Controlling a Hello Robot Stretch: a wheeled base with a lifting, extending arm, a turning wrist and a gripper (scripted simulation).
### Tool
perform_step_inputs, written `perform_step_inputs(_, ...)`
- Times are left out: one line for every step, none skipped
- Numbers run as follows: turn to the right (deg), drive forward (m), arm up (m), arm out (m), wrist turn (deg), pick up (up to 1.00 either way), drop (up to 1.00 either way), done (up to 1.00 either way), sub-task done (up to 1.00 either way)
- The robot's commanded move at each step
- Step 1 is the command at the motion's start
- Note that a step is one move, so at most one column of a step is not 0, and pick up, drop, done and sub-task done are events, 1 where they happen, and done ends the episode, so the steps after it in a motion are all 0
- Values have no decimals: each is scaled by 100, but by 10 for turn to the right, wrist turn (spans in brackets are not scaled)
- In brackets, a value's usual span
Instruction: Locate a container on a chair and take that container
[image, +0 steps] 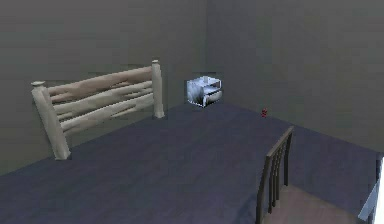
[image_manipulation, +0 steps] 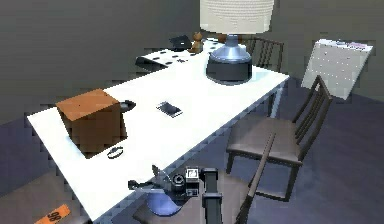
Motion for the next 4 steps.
perform_step_inputs(0,0,0,0,120,0,0,0,0)
perform_step_inputs(0,0,-30,0,0,0,0,0,0)
perform_step_inputs(0,0,0,0,0,100,0,0,0)
perform_step_inputs(0,0,10,0,0,0,0,0,0)
